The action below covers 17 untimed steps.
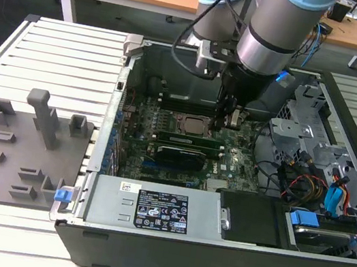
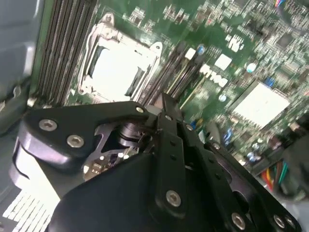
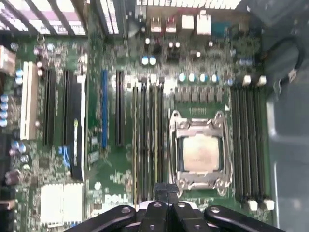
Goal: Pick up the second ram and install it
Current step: 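Press down the second ram until it locks into place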
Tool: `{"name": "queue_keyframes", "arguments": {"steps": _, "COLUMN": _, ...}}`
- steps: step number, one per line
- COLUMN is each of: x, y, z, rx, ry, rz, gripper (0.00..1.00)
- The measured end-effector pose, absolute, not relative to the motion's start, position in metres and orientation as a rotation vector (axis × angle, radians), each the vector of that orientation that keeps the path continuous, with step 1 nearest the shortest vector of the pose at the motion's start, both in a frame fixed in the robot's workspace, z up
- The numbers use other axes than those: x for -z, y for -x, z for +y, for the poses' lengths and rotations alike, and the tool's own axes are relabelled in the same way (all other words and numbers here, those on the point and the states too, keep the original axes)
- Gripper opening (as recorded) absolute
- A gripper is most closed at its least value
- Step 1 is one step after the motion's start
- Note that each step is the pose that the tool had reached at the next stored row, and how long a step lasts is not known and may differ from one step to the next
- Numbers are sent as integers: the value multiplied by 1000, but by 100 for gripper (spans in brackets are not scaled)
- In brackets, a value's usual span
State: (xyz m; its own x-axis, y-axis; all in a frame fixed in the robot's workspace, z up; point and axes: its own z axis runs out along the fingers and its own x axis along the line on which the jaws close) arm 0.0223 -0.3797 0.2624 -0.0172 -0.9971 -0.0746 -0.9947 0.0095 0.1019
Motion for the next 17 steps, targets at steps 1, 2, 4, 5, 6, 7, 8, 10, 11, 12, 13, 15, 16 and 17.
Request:
{"name": "queue_keyframes", "arguments": {"steps": 1, "x": -261, "y": -25, "z": -380, "rx": 196, "ry": -2189, "rz": -2218, "gripper": 11}}
{"name": "queue_keyframes", "arguments": {"steps": 2, "x": -256, "y": -29, "z": -380, "rx": 196, "ry": -2189, "rz": -2219, "gripper": 11}}
{"name": "queue_keyframes", "arguments": {"steps": 4, "x": -245, "y": -29, "z": -380, "rx": 196, "ry": -2191, "rz": -2216, "gripper": 11}}
{"name": "queue_keyframes", "arguments": {"steps": 5, "x": -238, "y": -30, "z": -380, "rx": 196, "ry": -2191, "rz": -2216, "gripper": 11}}
{"name": "queue_keyframes", "arguments": {"steps": 6, "x": -234, "y": -30, "z": -380, "rx": 196, "ry": -2191, "rz": -2216, "gripper": 11}}
{"name": "queue_keyframes", "arguments": {"steps": 7, "x": -232, "y": -30, "z": -380, "rx": 196, "ry": -2191, "rz": -2216, "gripper": 11}}
{"name": "queue_keyframes", "arguments": {"steps": 8, "x": -229, "y": -30, "z": -380, "rx": 195, "ry": -2191, "rz": -2215, "gripper": 11}}
{"name": "queue_keyframes", "arguments": {"steps": 10, "x": -228, "y": -30, "z": -380, "rx": 195, "ry": -2191, "rz": -2215, "gripper": 11}}
{"name": "queue_keyframes", "arguments": {"steps": 11, "x": -228, "y": -30, "z": -380, "rx": 196, "ry": -2192, "rz": -2216, "gripper": 11}}
{"name": "queue_keyframes", "arguments": {"steps": 12, "x": -230, "y": -30, "z": -379, "rx": 197, "ry": -2193, "rz": -2217, "gripper": 11}}
{"name": "queue_keyframes", "arguments": {"steps": 13, "x": -234, "y": -30, "z": -380, "rx": 194, "ry": -2193, "rz": -2218, "gripper": 11}}
{"name": "queue_keyframes", "arguments": {"steps": 15, "x": -236, "y": -25, "z": -380, "rx": 189, "ry": -2196, "rz": -2219, "gripper": 11}}
{"name": "queue_keyframes", "arguments": {"steps": 16, "x": -236, "y": -19, "z": -380, "rx": 186, "ry": -2197, "rz": -2221, "gripper": 11}}
{"name": "queue_keyframes", "arguments": {"steps": 17, "x": -236, "y": -7, "z": -380, "rx": 184, "ry": -2198, "rz": -2222, "gripper": 11}}
